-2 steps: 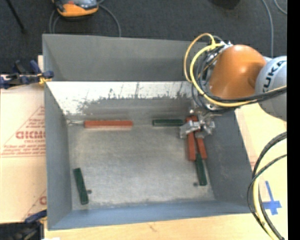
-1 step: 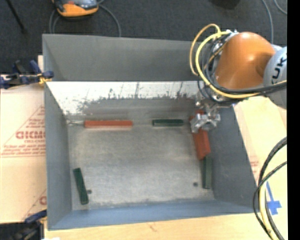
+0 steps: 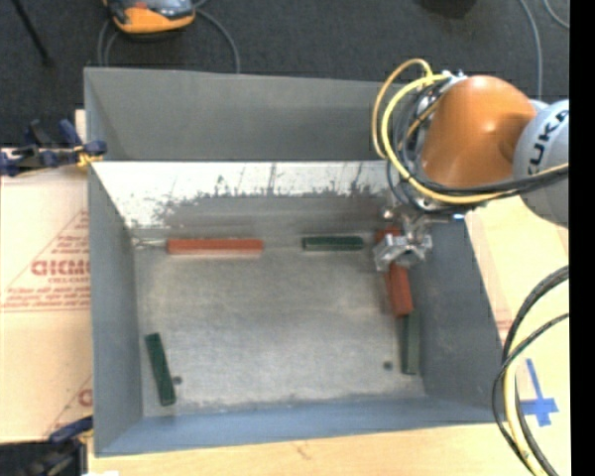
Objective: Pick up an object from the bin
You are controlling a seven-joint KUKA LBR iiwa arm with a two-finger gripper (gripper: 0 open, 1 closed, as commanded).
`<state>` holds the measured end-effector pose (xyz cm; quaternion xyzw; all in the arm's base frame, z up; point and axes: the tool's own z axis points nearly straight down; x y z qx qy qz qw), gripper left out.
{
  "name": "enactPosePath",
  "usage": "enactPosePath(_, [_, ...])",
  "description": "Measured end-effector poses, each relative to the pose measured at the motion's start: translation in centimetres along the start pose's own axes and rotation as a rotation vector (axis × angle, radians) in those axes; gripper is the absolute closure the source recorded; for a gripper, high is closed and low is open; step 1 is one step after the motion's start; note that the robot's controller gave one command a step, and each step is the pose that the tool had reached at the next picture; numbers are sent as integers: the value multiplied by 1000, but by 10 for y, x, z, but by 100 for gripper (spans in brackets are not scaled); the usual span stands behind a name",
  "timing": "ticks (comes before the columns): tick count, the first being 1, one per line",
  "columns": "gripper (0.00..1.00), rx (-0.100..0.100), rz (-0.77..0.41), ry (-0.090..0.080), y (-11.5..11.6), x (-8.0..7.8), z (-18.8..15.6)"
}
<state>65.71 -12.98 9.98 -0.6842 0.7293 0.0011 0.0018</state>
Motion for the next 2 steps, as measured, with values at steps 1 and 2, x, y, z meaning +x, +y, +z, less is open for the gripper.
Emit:
enactPosePath(1, [100, 8, 1, 5, -4, 0, -60])
enactPosePath(2, [100, 7, 8, 4, -2, 1, -88])
